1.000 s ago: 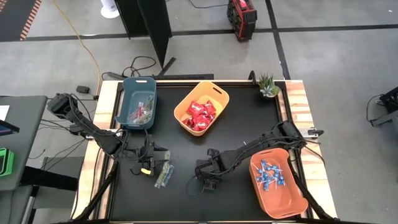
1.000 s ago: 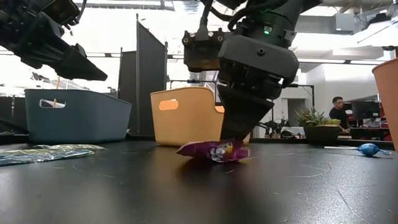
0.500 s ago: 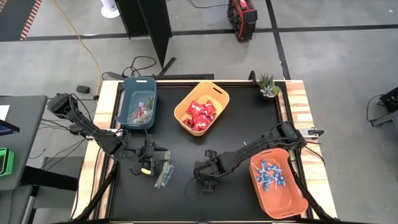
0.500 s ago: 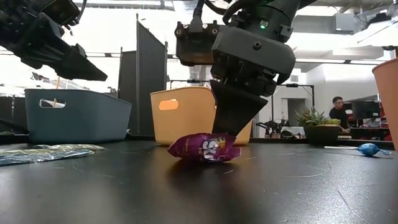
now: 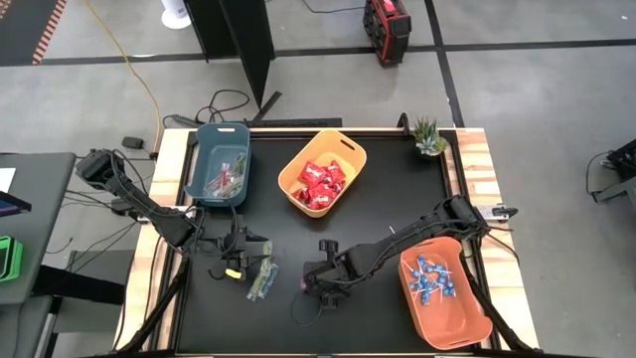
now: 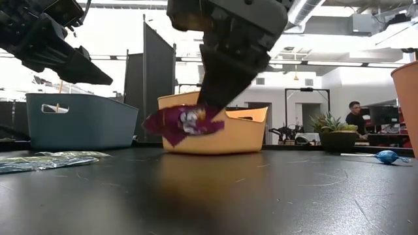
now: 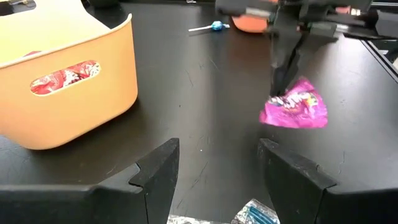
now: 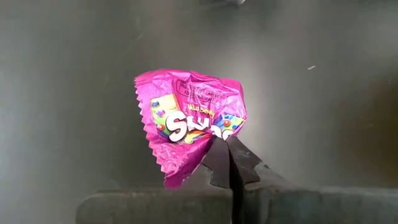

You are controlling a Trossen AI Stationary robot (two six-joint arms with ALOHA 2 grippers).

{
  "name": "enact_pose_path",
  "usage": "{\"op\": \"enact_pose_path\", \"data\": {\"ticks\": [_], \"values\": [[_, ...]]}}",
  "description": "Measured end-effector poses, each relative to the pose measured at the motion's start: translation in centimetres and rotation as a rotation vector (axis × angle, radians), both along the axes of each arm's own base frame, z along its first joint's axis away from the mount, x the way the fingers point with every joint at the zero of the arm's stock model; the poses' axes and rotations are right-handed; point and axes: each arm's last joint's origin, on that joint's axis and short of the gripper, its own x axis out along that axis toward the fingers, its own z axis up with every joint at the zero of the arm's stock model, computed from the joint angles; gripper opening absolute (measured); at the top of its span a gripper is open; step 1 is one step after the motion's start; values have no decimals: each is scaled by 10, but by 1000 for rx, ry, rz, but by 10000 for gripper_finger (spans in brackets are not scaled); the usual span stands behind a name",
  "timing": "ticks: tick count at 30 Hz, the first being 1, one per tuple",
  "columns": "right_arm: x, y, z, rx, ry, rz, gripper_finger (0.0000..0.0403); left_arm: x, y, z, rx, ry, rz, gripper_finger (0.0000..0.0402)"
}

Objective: Sort candy
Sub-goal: Put the purple gummy into the blue bin, then put the green gummy into the blue bin

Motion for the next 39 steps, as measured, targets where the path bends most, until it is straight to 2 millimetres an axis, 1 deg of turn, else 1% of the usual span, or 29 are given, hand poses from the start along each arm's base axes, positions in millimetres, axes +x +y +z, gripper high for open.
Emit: {"op": "enact_pose_path", "data": {"ticks": [3,7,11,15,18,20,24,28,30,32,34,37,39], "values": [[1,-2,14,-73,8,-14,0,0,0,0,0,0,0,212],[5,-7,41,-200,-9,-49,0,0,0,0,0,0,0,212],[6,-17,70,-343,-22,-88,0,0,0,0,0,0,0,212],[9,-32,97,-491,-49,-147,0,0,0,0,0,0,0,212],[11,-50,110,-575,-47,-195,0,0,0,0,0,0,0,212],[12,-67,114,-632,-26,-238,0,0,0,0,0,0,0,212],[15,-103,115,-702,27,-327,0,0,0,0,0,0,0,212],[16,-137,115,-696,54,-426,0,0,0,0,0,0,0,212],[17,-149,115,-690,57,-458,4,0,0,0,0,0,0,212],[19,-156,116,-688,52,-475,18,0,0,0,0,0,0,212],[19,-158,116,-684,51,-479,48,0,0,0,2,0,-1,212],[19,-157,116,-674,44,-482,111,0,0,0,3,2,-1,212],[20,-152,115,-652,33,-470,158,-1,0,-2,4,26,-20,212]]}}
